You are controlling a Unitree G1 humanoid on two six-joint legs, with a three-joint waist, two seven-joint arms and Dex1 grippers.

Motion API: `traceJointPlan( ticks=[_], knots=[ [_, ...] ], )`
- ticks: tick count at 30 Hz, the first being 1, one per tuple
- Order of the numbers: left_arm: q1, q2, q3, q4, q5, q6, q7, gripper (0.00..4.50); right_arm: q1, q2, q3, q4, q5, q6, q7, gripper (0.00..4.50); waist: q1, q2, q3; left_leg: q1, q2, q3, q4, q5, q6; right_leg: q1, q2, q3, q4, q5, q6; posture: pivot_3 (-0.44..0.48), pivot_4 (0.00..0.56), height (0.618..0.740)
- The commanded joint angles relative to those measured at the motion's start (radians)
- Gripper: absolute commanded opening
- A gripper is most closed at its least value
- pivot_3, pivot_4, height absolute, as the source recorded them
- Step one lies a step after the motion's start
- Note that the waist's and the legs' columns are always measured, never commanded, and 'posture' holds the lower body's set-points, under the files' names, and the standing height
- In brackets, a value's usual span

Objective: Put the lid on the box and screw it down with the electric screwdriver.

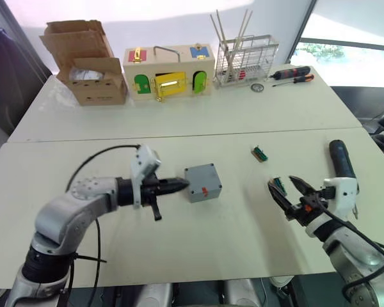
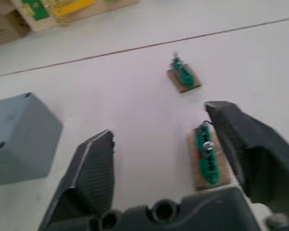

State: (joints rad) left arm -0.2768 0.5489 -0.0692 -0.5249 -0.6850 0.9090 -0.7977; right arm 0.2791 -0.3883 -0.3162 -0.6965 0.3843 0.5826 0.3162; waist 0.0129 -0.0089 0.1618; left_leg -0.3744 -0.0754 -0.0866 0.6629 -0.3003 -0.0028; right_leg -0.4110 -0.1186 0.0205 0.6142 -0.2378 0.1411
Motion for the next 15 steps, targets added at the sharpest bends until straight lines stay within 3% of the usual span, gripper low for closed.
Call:
traceJointPlan(
  ticks=[1, 8, 15],
  knots=[
    [0.013, 0.022, -0.063, -0.054, 0.023, -0.025, -0.004, 0.00, 0.009, 0.023, -0.002, 0.016, -0.009, -0.028, -0.019, 4.47, 0.000, 0.001, 0.000, 0.000, 0.000, 0.000, 0.000, 0.000, 0.000, 0.000, 0.000, 0.000, 0.000, 0.000, 0.000, 0.000, 0.150, 0.739],
    [0.033, 0.067, -0.100, -0.092, 0.021, -0.042, -0.020, 0.00, 0.020, 0.009, 0.008, 0.081, -0.017, -0.026, -0.005, 4.47, 0.001, 0.001, 0.001, 0.000, 0.000, 0.000, -0.001, 0.000, 0.000, 0.000, 0.000, 0.000, -0.001, -0.002, -0.003, 0.000, 0.150, 0.739],
    [0.041, 0.063, -0.099, -0.095, 0.015, -0.042, 0.001, 0.00, -0.011, 0.002, 0.016, 0.162, -0.045, -0.063, 0.009, 2.47, 0.000, 0.001, 0.001, 0.000, 0.000, 0.000, -0.001, 0.000, 0.000, 0.000, 0.000, -0.001, -0.001, -0.002, -0.003, 0.000, 0.150, 0.739]
  ],
)
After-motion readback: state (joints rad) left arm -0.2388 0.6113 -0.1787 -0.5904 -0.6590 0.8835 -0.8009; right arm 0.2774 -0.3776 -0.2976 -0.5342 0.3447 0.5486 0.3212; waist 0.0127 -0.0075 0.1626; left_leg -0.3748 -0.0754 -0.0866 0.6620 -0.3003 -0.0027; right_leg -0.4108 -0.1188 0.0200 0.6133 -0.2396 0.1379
